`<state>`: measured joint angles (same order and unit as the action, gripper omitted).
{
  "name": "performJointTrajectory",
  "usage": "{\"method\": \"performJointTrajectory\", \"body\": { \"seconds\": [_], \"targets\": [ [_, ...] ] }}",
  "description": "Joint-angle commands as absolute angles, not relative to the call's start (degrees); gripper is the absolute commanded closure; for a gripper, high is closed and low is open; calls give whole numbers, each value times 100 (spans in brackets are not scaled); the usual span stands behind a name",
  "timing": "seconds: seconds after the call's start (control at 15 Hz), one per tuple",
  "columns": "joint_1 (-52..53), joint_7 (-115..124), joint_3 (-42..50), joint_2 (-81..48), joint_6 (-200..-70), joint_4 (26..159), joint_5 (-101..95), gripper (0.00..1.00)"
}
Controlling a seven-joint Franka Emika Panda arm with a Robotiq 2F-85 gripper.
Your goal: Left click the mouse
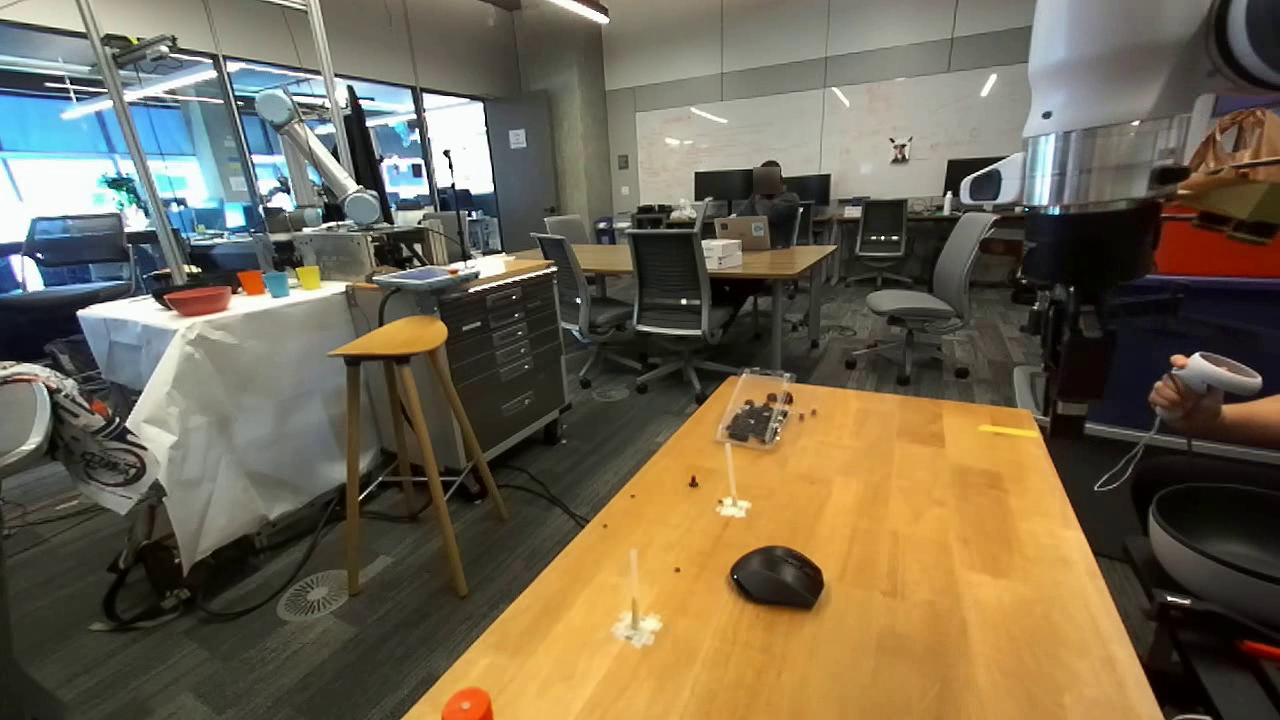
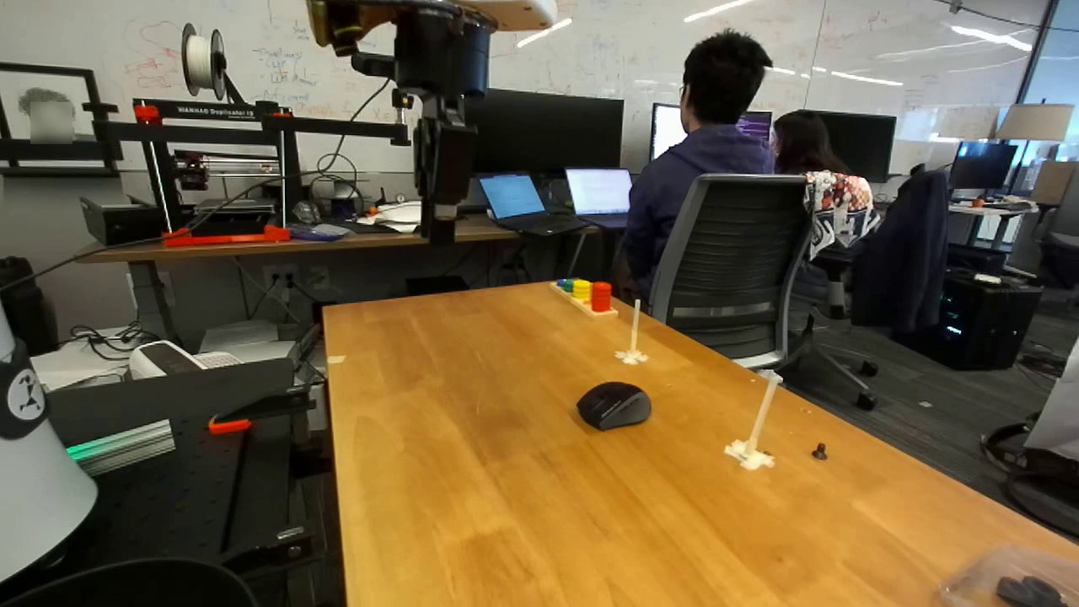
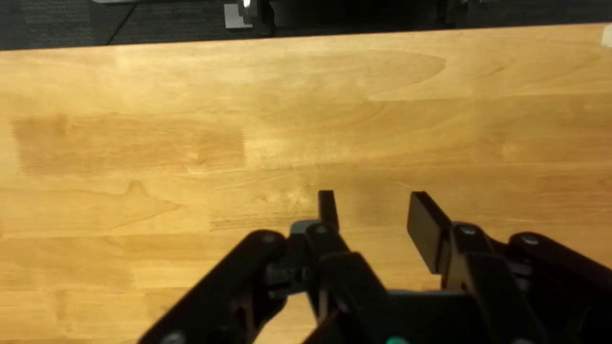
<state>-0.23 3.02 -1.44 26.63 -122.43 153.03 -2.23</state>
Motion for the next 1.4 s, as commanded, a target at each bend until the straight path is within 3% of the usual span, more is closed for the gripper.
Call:
{"method": "performJointTrajectory", "body": {
  "seconds": [0.0,0.07,0.2,1.33],
  "targets": [
    [-153,559,-164,2026,-12970,15147,-310,86],
    [-174,607,-176,1830,-13146,15098,-327,94],
    [-205,699,-196,1418,-13465,14964,-385,100],
    [67,1794,166,-1669,-14102,12979,-1547,100]
  ]
}}
